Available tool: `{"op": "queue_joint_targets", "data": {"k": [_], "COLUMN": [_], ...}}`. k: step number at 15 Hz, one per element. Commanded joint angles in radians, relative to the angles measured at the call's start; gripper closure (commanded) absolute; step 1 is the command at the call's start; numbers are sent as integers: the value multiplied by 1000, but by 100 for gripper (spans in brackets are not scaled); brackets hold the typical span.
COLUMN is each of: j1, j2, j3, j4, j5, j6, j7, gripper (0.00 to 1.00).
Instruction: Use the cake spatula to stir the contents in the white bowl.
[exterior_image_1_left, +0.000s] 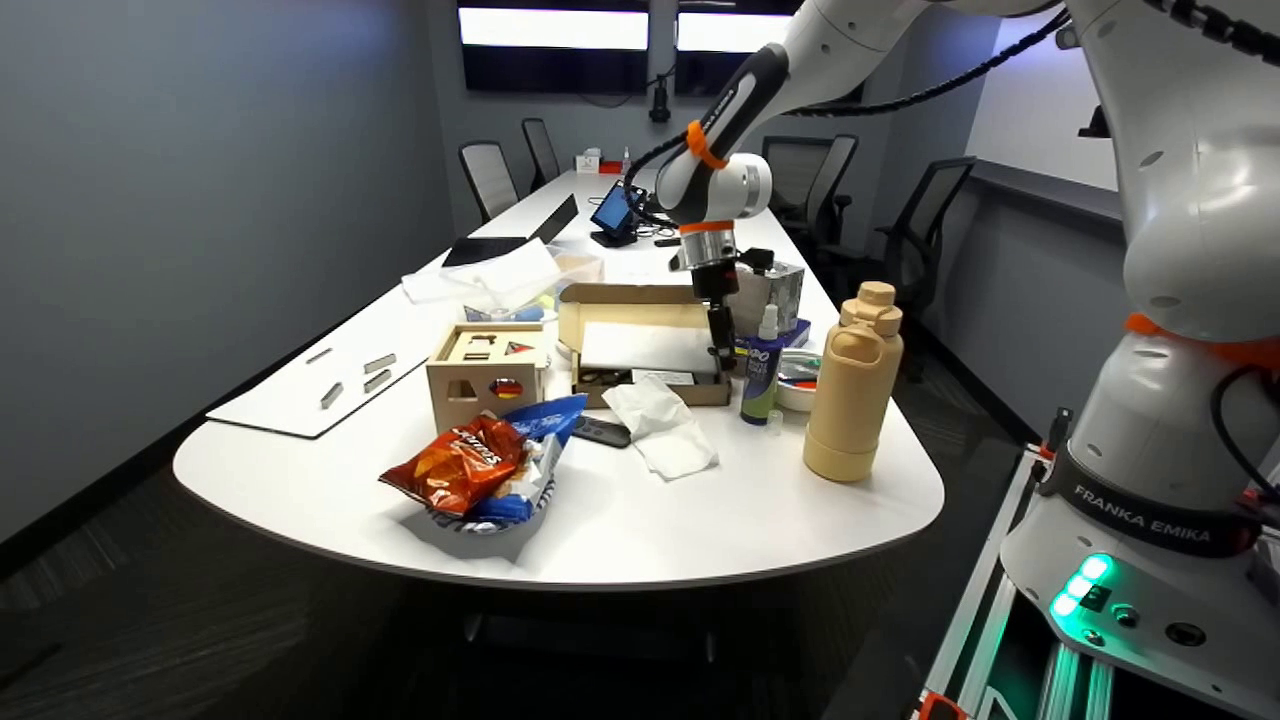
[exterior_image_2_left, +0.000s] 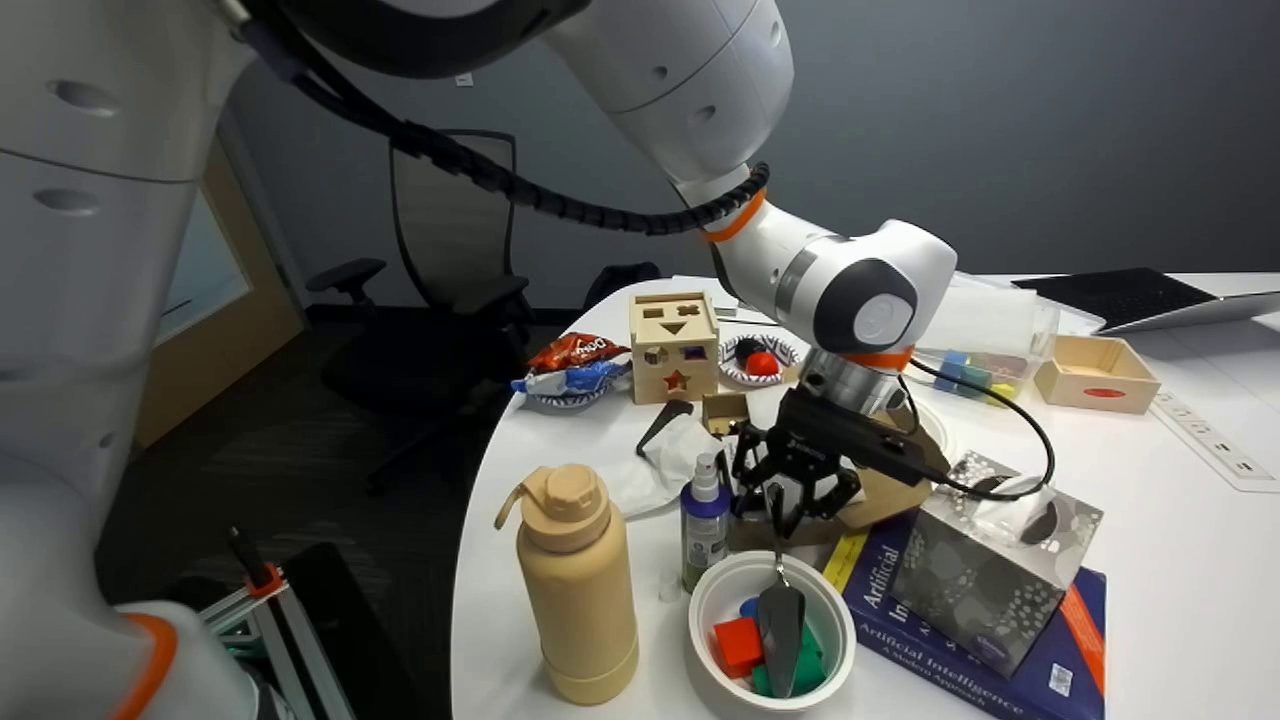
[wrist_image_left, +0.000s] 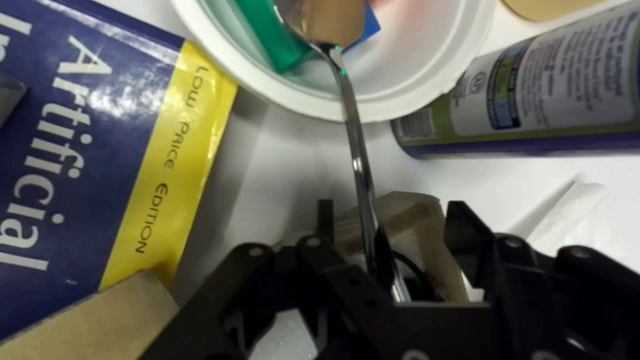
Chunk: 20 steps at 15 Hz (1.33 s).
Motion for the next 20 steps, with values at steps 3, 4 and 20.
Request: {"op": "queue_joint_targets", "data": {"k": [3, 4, 20], "j1": [-17, -17, -21], "j2": [7, 7, 9], "j3": [7, 7, 9], "j4": [30, 31, 44], "j5": [22, 22, 25], "j6": [-29, -29, -29], "j7": [-21, -21, -22], "gripper": [40, 42, 100]}}
